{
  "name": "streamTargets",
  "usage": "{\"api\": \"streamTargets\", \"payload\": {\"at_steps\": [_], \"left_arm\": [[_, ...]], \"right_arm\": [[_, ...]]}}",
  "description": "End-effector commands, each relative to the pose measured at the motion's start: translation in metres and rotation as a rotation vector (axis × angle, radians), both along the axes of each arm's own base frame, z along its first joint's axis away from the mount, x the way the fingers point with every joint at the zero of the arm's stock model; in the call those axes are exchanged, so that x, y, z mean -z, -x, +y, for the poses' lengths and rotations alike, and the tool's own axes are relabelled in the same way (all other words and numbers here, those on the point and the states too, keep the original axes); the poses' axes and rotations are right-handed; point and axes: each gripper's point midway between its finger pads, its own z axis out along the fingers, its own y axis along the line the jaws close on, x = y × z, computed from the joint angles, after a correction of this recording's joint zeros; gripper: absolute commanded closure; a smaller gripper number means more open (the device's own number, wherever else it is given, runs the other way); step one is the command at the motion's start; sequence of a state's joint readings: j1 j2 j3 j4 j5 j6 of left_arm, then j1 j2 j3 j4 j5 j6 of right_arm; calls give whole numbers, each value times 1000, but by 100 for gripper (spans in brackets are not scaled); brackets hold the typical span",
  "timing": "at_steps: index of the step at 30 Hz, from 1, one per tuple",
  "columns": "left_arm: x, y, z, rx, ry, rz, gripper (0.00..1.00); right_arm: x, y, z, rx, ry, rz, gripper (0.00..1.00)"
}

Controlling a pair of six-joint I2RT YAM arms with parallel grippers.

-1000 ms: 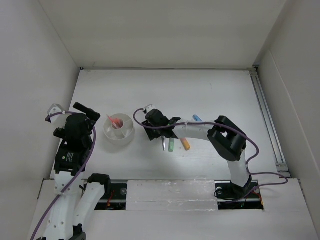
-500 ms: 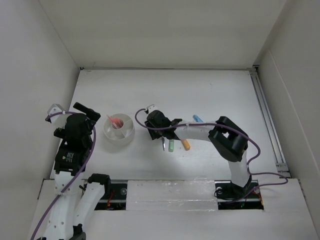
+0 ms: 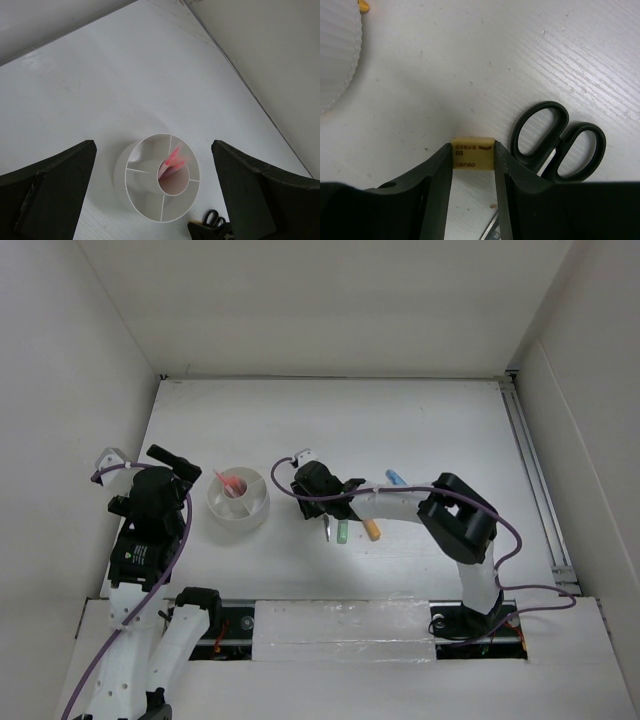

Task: Sort the stationery into containers
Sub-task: Pick up the stationery from the center of the board, then place the stationery in the storage box.

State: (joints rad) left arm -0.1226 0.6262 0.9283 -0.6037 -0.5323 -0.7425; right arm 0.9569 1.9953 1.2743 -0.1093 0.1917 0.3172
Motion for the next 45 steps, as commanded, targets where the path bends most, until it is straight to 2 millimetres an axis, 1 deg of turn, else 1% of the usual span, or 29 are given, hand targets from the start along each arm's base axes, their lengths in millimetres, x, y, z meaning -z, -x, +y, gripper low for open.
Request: {"api": "streamTargets", "payload": {"at_steps": [1,2,3,4,6,10,12,13,14,15,16,17,18,20,21,23,24,26,27,29,31,32,33,37,38,40,42,44,45], "left_arm": [[-16,-3,1,-4,5,-47,0],[-16,-3,1,-4,5,-47,0],[-16,-3,1,-4,5,-47,0],[-16,-3,1,-4,5,-47,0],[-16,-3,1,-4,5,-47,0],[-20,-3,-3,20,10,-72,0],[-23,-2,-4,31,8,-86,0],[-19,-2,-4,31,7,-77,0],[-23,-2,-4,31,9,-95,0],[-23,-2,-6,40,12,-95,0],[-23,-2,-5,43,4,-91,0],[-23,-2,-7,53,8,-90,0],[-25,-3,-7,53,9,-99,0],[-24,-4,-9,61,13,-99,0],[-23,-5,-9,61,12,-90,0],[-23,-5,-9,61,12,-90,0],[-23,-5,-9,61,12,-90,0],[-22,-5,-9,64,4,-86,0],[-24,-6,-9,64,5,-95,0],[-24,-6,-9,64,5,-95,0],[-24,-6,-9,64,5,-95,0],[-24,-6,-9,64,5,-95,0],[-24,-6,-9,64,5,-95,0],[-24,-6,-9,64,5,-95,0],[-24,-6,-9,64,5,-95,0],[-24,-6,-9,64,5,-95,0],[-24,-6,-9,64,5,-95,0],[-24,-6,-9,64,5,-95,0],[-24,-6,-9,64,5,-95,0]], "right_arm": [[9,23,-15,-51,58,60,100],[-4,20,-9,-58,18,40,100],[-14,18,-9,-50,5,20,100],[-38,11,-3,-42,-40,-24,100],[-68,1,4,5,-75,-108,100],[-117,-23,19,58,-179,-225,100],[-124,-31,27,73,-194,-248,100],[-140,-38,34,82,-222,-272,100],[-141,-43,40,76,-226,-285,100],[-158,-48,49,79,-266,-310,100],[-152,-49,50,78,-257,-305,100],[-168,-54,58,81,-295,-328,100],[-166,-57,62,81,-294,-327,100],[-188,-65,71,92,-344,-364,100],[-193,-66,73,100,-364,-363,100],[-196,-70,80,108,-391,-368,100],[-208,-72,84,116,-427,-378,100],[-205,-73,95,92,-446,-372,100],[-210,-74,99,83,-460,-374,100],[-204,-73,108,60,-486,-357,100],[-215,-68,119,12,-544,-361,100],[-214,-66,121,-3,-555,-359,100],[-219,-64,126,-26,-587,-365,100],[-218,-62,127,-32,-601,-358,100],[-212,-61,129,-40,-596,-350,100],[-211,-61,132,-50,-599,-345,100],[-205,-62,133,-50,-591,-340,100],[-190,-62,136,-57,-573,-322,100],[-195,-61,139,-70,-586,-322,100]]}}
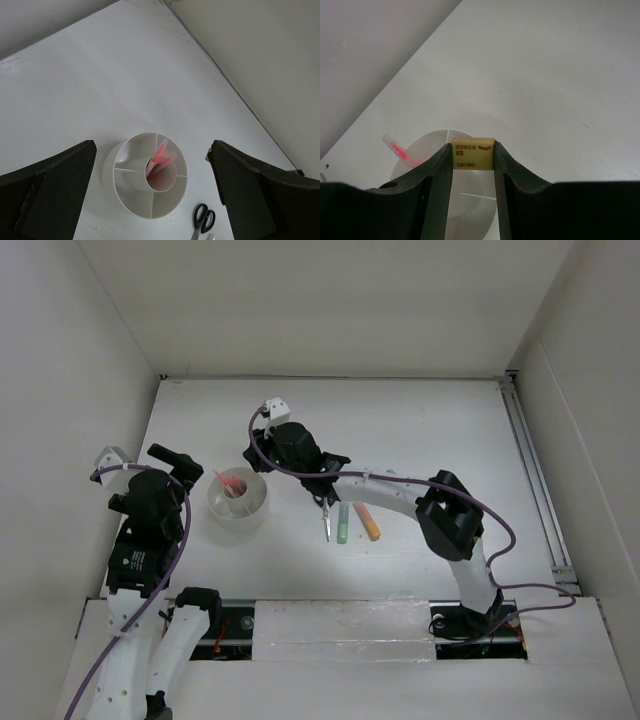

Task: Sort the stationery into containers
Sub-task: Place the stationery in the storage box.

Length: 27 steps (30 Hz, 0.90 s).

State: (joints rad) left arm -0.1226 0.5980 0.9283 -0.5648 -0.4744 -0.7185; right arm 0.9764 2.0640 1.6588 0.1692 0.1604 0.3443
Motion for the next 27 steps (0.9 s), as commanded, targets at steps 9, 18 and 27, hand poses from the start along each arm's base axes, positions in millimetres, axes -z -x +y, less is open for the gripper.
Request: {"api": "streamTargets", "payload": {"at_steps": [9,18,27], "left_arm": [[-12,-5,-1,11,-2,-41,0],[-12,-5,-3,20,1,-41,0],[-12,-5,-3,20,1,-41,0]], "right_arm": [[6,10,27,-83,-55,-10,100],[22,10,28,-82,-33,6,100],[32,15,30,-91,-18,17,100]]}}
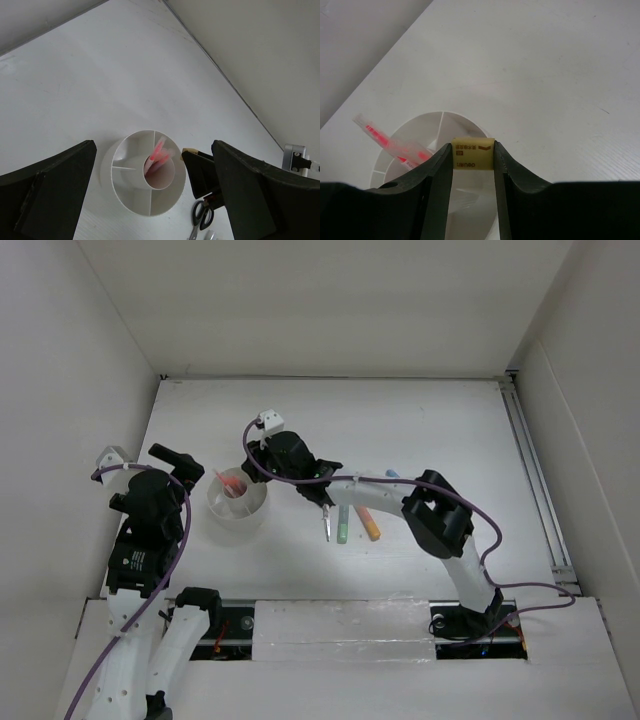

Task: Sort the stationery into containers
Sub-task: Place the stationery in the storage box.

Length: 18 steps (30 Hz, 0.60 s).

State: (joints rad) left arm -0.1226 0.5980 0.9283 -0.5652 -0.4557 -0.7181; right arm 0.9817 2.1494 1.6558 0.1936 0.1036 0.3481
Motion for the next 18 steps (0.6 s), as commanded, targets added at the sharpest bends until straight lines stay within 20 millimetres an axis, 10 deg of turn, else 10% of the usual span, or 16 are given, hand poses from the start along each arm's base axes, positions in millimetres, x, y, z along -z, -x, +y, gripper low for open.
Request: {"api": "streamTargets", "payload": {"at_steps": [1,18], "left_arm": [[-13,-4,0,2,-5,-43,0],[-11,-3,0,2,-5,-43,0]], "right_arm": [[-17,10,16,-40,-63,-29,100],[-1,17,17,-49,-30,-7,100]]}}
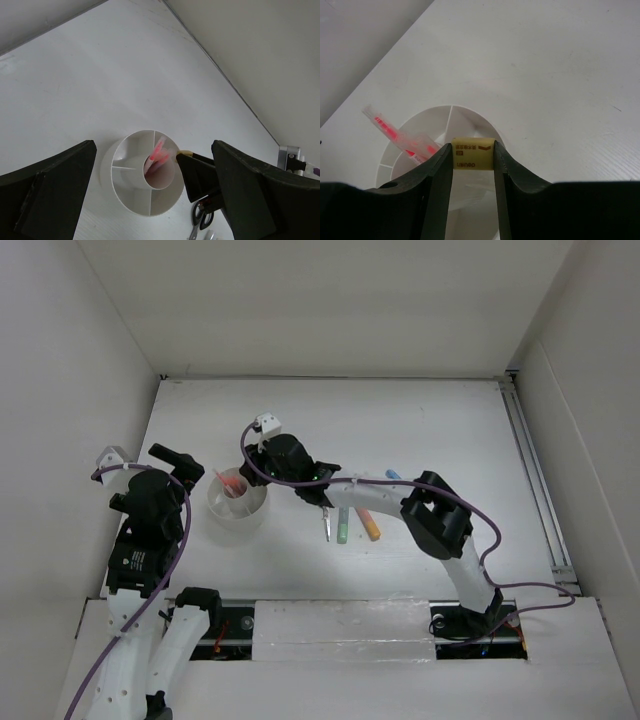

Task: Sort the stationery into containers
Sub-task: Place the stationery in the storage box.

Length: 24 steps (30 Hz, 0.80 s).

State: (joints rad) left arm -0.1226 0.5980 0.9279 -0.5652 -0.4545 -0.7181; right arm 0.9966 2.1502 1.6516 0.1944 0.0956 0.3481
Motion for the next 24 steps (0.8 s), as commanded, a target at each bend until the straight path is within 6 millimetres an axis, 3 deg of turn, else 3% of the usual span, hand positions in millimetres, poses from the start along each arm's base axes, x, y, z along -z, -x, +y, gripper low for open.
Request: {"api": "streamTargets", "payload": {"at_steps": [1,24], "left_arm": [[-11,-3,1,1,-5,-43,0],[-11,-3,1,1,-5,-43,0]], "right_arm": [[-3,8,11,-27,-32,-11,100],[5,14,11,-31,-8,3,99]]}}
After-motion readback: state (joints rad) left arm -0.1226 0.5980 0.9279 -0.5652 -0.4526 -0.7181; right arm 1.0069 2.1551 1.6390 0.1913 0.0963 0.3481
